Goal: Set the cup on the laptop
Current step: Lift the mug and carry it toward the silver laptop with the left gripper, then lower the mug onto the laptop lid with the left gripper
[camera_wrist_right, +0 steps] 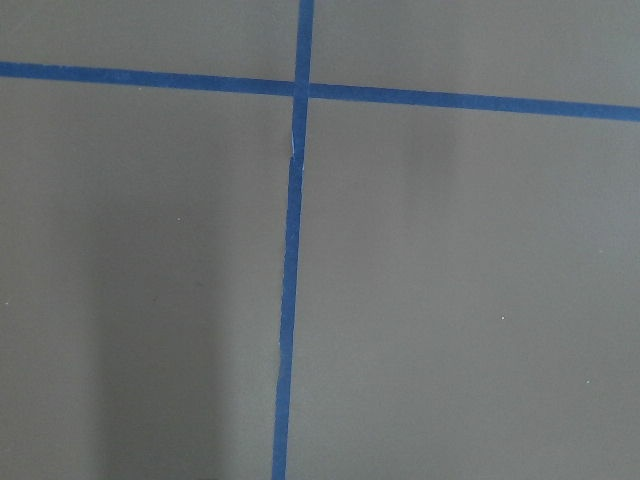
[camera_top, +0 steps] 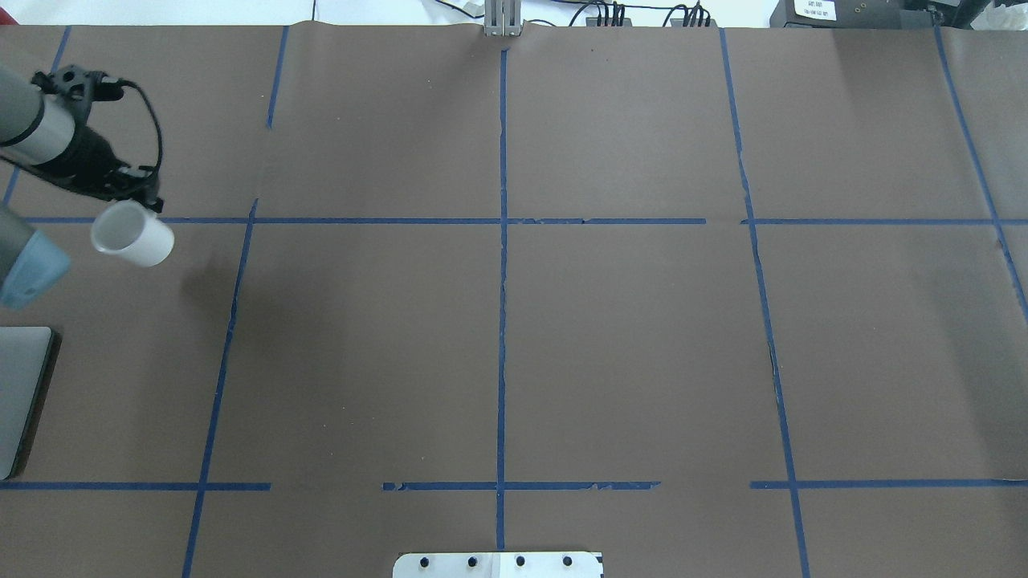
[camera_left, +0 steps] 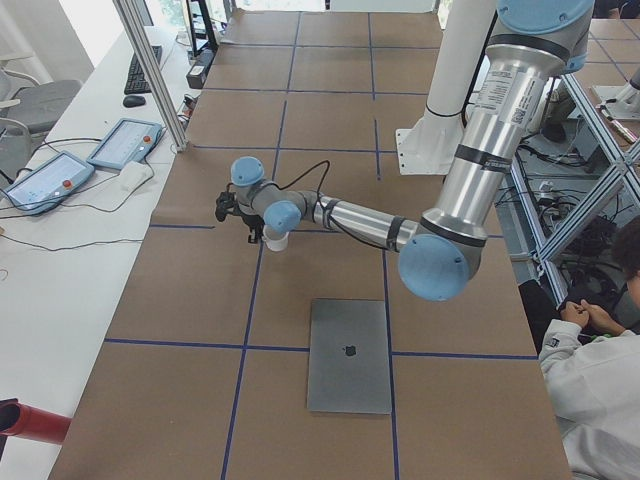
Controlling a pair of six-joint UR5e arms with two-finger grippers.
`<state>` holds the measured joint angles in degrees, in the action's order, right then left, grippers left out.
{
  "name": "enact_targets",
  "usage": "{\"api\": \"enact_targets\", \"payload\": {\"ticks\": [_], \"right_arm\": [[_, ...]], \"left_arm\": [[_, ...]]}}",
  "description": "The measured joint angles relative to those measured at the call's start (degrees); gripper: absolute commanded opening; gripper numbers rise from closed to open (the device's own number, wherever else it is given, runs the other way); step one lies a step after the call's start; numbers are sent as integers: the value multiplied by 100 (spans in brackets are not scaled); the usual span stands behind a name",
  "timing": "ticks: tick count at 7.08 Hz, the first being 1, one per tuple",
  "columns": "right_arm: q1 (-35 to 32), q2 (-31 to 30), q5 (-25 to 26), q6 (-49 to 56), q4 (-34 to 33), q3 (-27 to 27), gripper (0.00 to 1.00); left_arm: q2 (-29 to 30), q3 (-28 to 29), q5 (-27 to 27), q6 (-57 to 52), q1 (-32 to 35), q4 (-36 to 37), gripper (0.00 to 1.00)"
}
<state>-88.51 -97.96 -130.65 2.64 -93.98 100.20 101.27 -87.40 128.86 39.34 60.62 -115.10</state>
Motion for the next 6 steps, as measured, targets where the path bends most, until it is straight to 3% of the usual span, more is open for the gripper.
{"api": "enact_targets", "payload": {"ticks": [1,3,6], "right_arm": [[0,0,0,0,-2,0,100],[0,1,2,0,-2,0,100],[0,-2,-4,0,-5,0,100]], "left_arm": [[-824,-366,-14,-345,56,-74,0],[-2098,-535,-29,-616,340,-835,0],[-2745,-189,-225,-650,575,-1647,0]]}}
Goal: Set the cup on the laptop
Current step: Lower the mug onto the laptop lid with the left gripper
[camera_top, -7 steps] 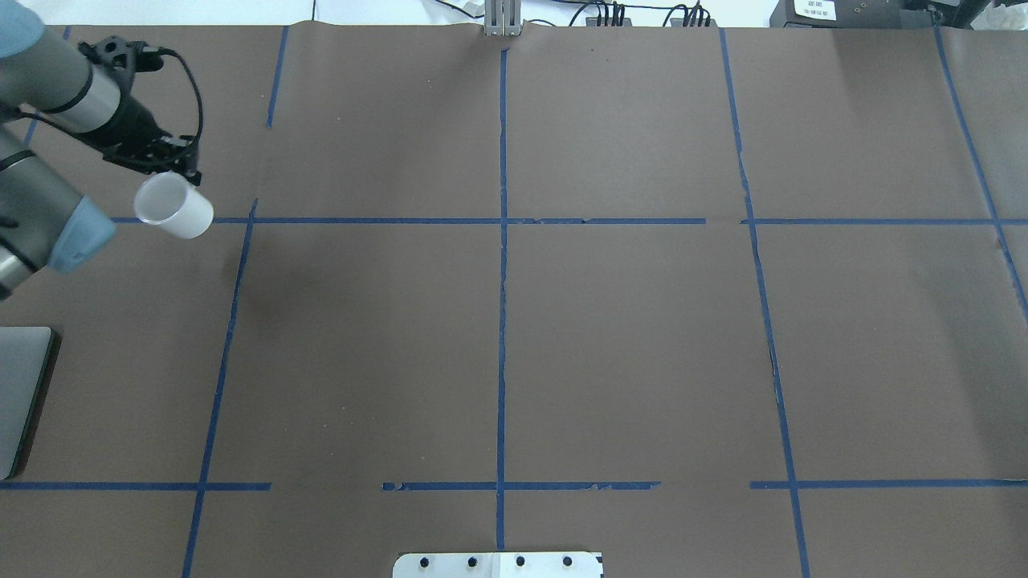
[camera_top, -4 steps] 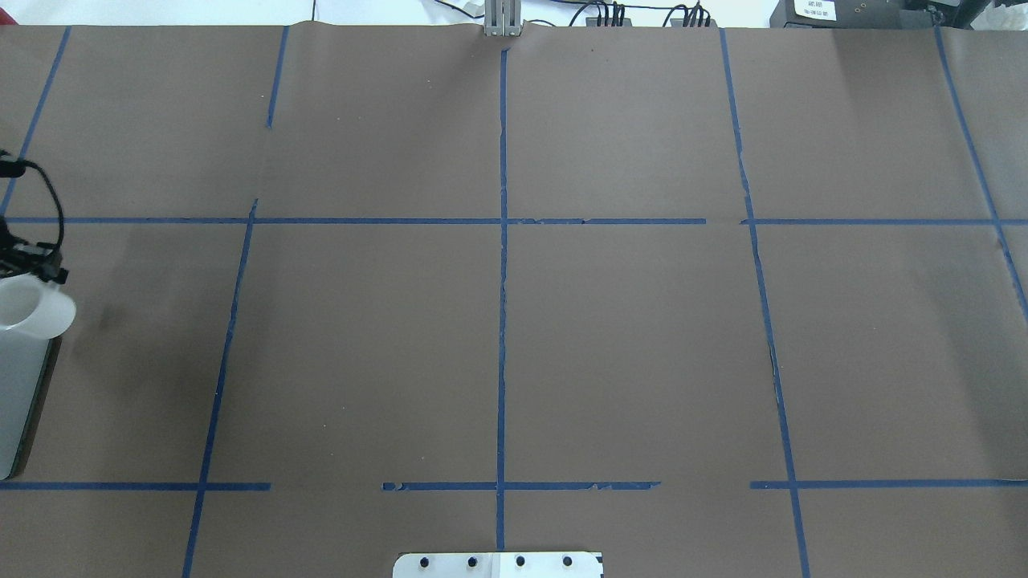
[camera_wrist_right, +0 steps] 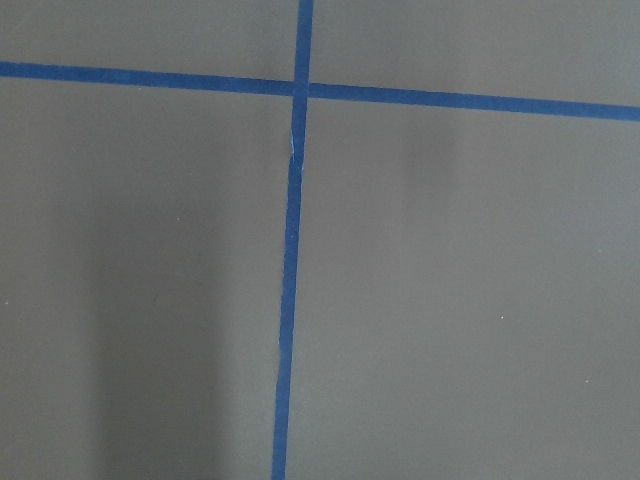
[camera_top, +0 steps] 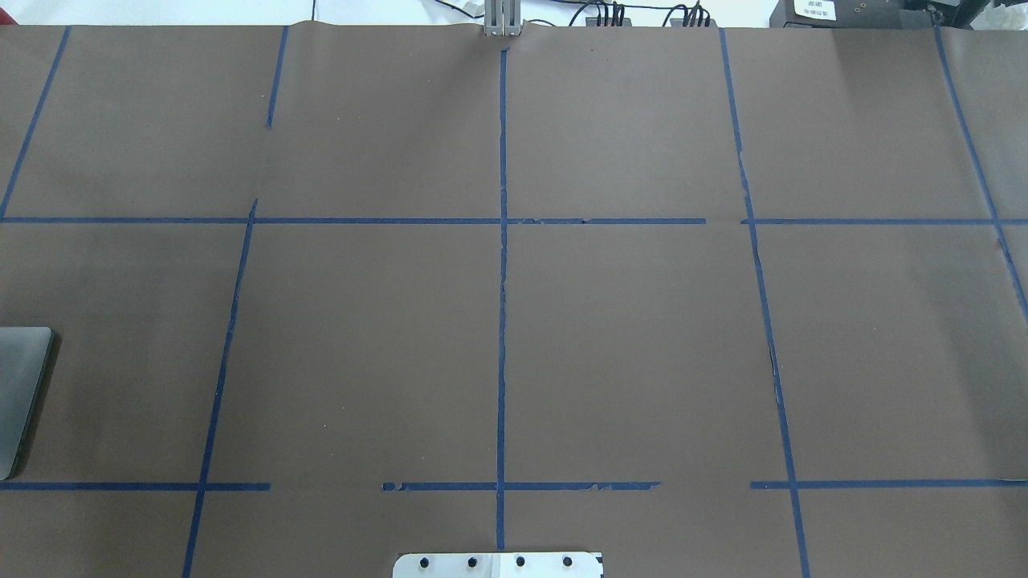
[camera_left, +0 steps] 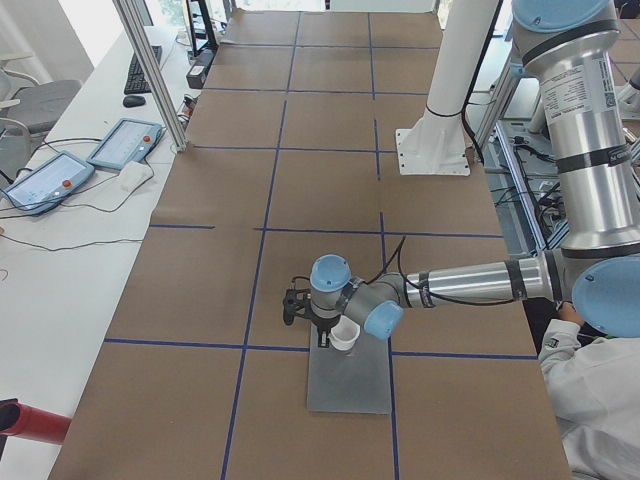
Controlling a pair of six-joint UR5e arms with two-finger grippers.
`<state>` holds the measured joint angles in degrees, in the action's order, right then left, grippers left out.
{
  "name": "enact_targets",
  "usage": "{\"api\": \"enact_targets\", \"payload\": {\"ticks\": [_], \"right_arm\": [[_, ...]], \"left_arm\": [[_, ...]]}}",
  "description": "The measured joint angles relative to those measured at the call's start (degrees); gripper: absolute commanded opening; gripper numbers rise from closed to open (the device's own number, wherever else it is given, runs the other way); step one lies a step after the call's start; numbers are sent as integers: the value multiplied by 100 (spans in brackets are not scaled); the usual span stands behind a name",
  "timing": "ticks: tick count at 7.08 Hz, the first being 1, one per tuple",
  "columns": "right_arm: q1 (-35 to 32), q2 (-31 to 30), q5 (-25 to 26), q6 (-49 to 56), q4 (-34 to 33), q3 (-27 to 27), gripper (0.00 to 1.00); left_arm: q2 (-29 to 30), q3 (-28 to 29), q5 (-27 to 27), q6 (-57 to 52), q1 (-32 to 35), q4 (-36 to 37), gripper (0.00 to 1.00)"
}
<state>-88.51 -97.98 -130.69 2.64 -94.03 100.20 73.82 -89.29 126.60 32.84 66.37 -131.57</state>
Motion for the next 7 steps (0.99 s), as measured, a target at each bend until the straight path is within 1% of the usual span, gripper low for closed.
{"api": "enact_targets", "payload": {"ticks": [2,3,7], "right_arm": [[0,0,0,0,4,0,100],[0,0,0,0,7,0,100],[0,-2,0,0,6,0,100]], "left_arm": [[-41,386,6,38,13,-505,0],[-45,446,24,56,16,-610,0],[-47,453,378,65,16,-668,0]]}}
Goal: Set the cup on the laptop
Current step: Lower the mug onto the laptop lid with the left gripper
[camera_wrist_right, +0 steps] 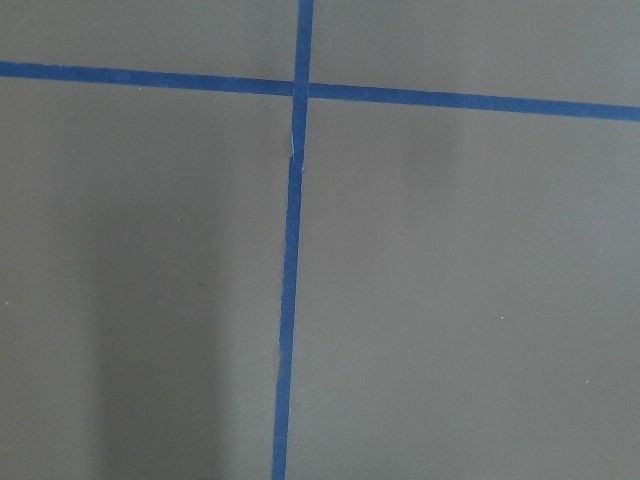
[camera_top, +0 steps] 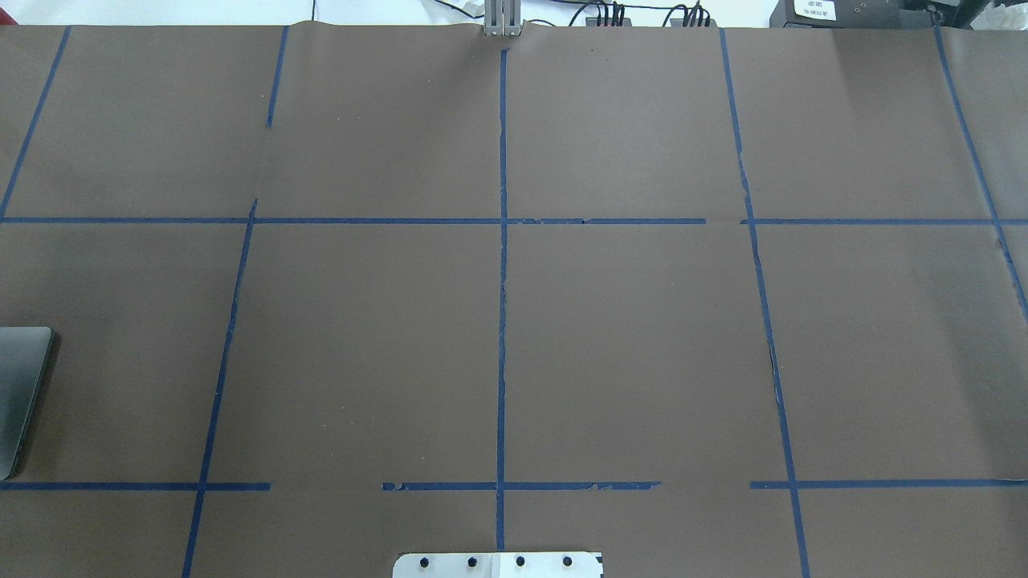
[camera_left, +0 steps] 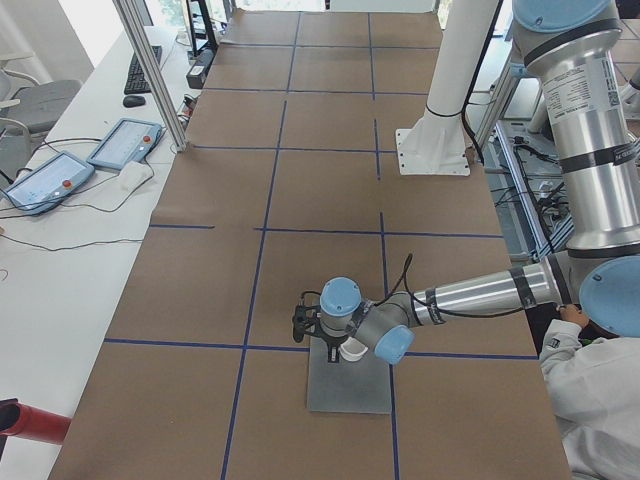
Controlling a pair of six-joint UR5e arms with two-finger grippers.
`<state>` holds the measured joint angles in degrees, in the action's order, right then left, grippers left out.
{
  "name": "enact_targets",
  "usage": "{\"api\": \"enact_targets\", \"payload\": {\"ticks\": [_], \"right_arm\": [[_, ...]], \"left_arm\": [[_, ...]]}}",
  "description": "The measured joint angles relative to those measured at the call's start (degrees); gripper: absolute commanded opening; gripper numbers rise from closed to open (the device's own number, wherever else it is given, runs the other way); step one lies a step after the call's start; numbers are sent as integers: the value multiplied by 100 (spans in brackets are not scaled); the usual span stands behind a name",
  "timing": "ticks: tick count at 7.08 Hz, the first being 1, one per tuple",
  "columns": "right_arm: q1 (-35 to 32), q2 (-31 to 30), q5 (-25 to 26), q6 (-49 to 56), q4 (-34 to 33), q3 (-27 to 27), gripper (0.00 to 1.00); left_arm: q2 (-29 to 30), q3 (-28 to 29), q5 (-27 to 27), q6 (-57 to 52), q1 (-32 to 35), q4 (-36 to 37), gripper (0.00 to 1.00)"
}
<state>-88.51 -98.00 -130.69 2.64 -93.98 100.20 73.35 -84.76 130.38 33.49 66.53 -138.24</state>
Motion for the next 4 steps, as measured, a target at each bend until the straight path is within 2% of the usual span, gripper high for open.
{"api": "enact_targets", "payload": {"ticks": [1,2,3,4], "right_arm": [[0,0,0,0,-2,0,100],[0,0,0,0,0,0,100],[0,0,0,0,2,0,100],[0,0,0,0,2,0,100]], "left_arm": [[1,9,7,-17,0,1,55],[0,18,3,-36,0,5,82],[1,20,-8,-51,0,7,100],[1,14,-18,-61,0,10,100]]}}
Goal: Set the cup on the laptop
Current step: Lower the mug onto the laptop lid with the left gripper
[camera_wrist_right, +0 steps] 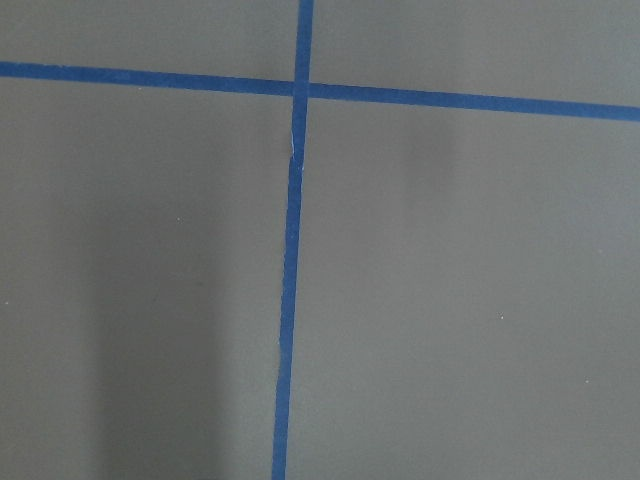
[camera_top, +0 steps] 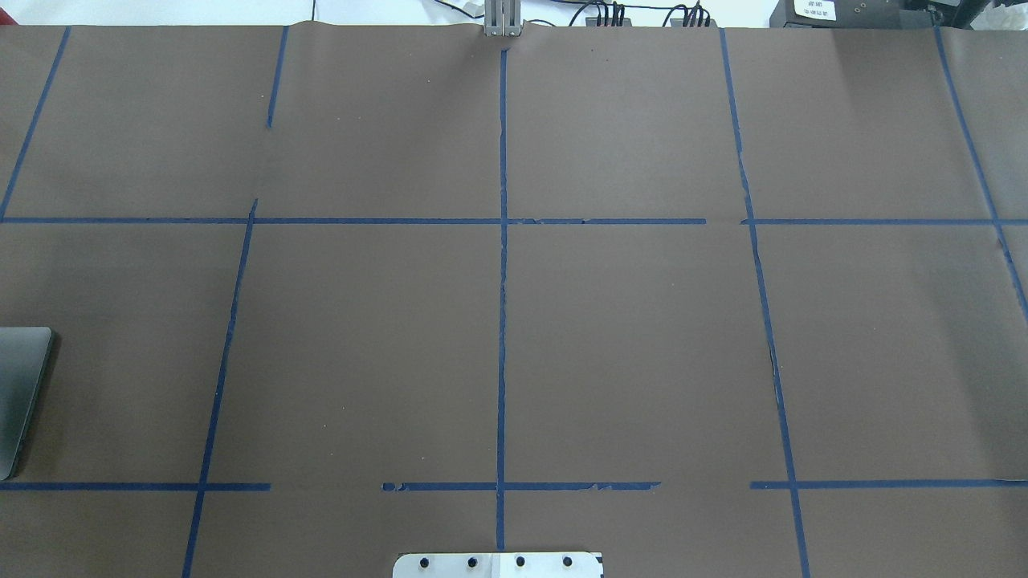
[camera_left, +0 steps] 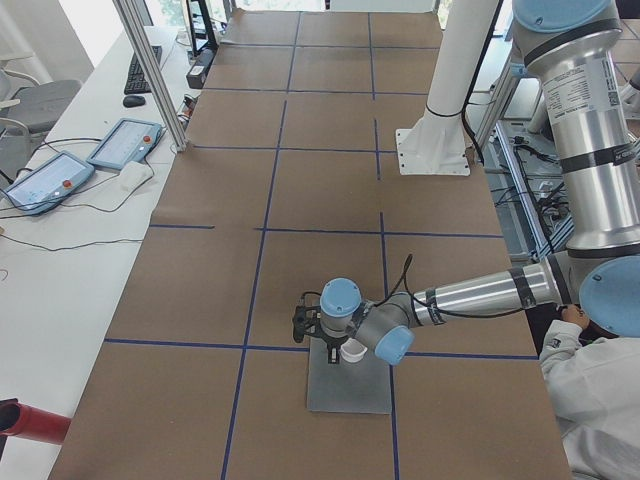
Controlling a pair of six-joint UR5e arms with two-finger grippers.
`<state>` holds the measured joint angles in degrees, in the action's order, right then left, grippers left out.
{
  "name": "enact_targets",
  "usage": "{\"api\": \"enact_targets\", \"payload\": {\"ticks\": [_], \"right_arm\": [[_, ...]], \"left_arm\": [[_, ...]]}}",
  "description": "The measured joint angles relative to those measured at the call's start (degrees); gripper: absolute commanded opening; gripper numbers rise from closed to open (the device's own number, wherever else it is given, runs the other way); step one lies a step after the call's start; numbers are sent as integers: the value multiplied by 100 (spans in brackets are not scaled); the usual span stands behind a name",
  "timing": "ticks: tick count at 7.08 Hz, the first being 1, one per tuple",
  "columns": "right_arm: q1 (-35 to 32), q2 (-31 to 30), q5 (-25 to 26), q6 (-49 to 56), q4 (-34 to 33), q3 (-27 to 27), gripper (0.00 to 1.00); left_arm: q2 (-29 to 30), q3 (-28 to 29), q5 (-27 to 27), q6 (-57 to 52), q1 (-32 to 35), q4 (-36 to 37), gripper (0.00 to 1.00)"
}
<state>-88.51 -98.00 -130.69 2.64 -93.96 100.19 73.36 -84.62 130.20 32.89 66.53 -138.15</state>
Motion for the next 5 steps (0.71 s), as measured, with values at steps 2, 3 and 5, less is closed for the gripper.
{"api": "enact_targets", "payload": {"ticks": [2,3,5], "right_arm": [[0,0,0,0,0,0,100],[0,0,0,0,0,0,100],[0,1,0,0,0,0,100]], "left_arm": [[-118,-238,7,-69,39,48,100],[-262,-456,26,-297,160,117,100],[-338,-931,30,-1299,880,1077,100]]}}
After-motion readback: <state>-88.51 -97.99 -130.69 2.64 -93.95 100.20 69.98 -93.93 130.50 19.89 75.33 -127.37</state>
